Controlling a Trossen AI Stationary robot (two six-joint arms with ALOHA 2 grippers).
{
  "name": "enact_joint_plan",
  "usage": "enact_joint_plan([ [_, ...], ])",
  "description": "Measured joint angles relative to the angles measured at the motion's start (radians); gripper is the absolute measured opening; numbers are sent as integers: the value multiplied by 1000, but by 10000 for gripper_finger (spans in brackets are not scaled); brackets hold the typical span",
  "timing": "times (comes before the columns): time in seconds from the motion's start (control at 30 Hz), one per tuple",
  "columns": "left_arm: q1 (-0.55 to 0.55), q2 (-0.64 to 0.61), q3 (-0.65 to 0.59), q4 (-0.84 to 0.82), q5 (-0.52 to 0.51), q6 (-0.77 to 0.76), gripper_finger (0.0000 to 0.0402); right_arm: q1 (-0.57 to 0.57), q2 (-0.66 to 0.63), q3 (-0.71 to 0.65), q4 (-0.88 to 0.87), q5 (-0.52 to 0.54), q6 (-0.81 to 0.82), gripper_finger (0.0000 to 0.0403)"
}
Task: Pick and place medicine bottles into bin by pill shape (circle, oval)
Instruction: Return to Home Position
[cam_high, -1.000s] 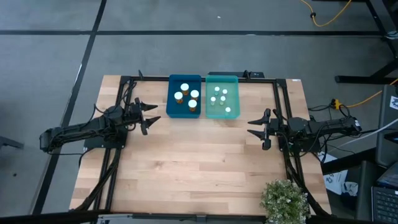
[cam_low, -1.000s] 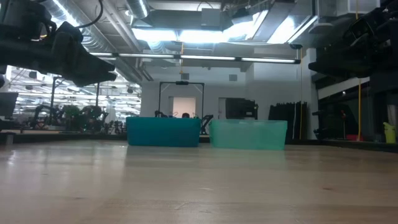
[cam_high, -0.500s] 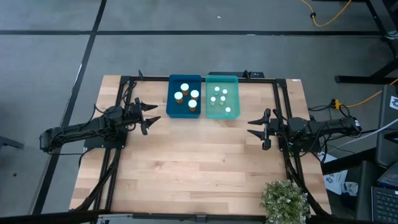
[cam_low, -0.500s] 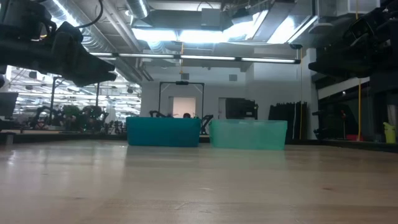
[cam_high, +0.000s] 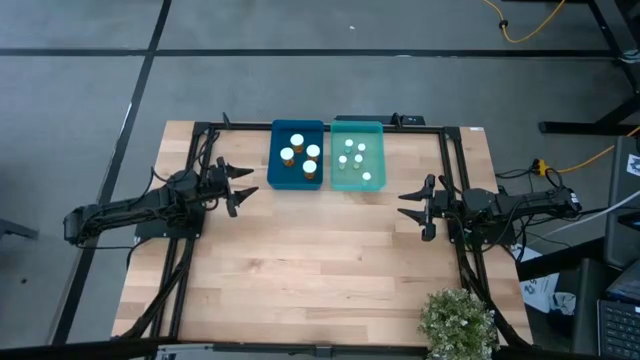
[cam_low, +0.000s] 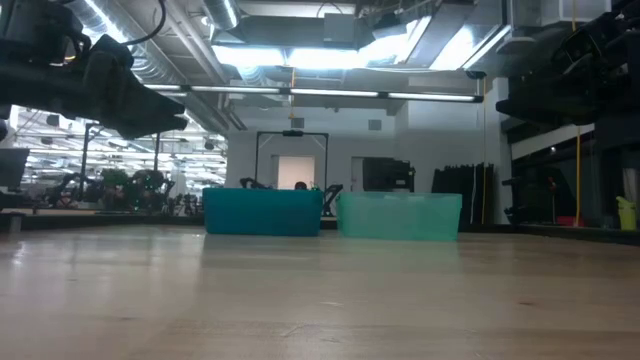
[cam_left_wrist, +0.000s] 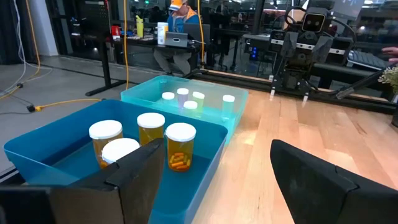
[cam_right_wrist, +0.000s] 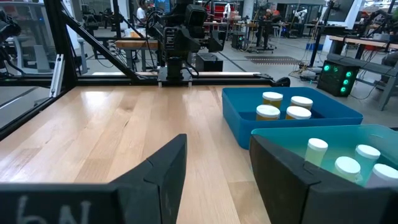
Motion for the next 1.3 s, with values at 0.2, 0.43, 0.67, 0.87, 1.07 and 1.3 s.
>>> enact_joint_plan([
  [0.2, 0, 0, 0, 0, 0, 0, 283, 0, 0, 0, 0, 0, 0, 177],
  [0.43, 0, 0, 0, 0, 0, 0, 283, 0, 0, 0, 0, 0, 1, 177],
  [0.67, 0, 0, 0, 0, 0, 0, 283, 0, 0, 0, 0, 0, 0, 177],
  [0.87, 0, 0, 0, 0, 0, 0, 283, 0, 0, 0, 0, 0, 0, 177],
  [1.07, 0, 0, 0, 0, 0, 0, 283, 0, -9, 0, 0, 0, 0, 177],
  [1.3, 0, 0, 0, 0, 0, 0, 283, 0, -72, 0, 1, 0, 2, 177],
])
